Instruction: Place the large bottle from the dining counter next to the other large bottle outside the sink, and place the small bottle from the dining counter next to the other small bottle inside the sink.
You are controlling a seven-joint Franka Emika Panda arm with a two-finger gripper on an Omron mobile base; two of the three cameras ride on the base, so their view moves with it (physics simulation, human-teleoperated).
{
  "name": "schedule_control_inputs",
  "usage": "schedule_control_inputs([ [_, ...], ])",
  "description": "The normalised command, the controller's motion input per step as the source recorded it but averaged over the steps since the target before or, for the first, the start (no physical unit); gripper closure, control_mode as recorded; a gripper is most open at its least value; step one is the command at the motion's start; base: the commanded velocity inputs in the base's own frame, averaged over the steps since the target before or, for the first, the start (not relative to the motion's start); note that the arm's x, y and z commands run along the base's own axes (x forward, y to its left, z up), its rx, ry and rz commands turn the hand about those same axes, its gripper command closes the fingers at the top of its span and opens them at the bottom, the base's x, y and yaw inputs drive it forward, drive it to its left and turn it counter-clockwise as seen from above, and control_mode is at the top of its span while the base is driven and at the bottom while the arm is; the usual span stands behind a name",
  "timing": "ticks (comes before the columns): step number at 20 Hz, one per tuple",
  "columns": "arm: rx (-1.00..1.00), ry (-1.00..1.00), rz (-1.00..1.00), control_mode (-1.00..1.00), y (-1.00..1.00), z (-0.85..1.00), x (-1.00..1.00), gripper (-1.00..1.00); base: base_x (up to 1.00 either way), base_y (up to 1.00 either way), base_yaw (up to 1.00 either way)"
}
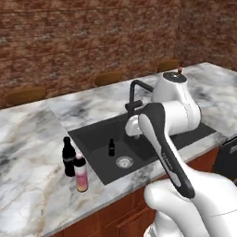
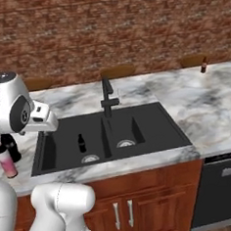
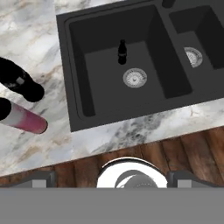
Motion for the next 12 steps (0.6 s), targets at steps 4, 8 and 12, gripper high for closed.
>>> schedule_control_inputs([
  [4,0.0,0.0,0.0,1.0,0.0,0.0,0.0,-1.0,0.11,-0.41,-0.5],
  [8,0.0,0.0,0.0,1.0,0.0,0.0,0.0,-1.0,0.2,-0.3,-0.58],
  [12,0.0,0.0,0.0,1.0,0.0,0.0,0.0,-1.0,0.24,-0.35,-0.6],
])
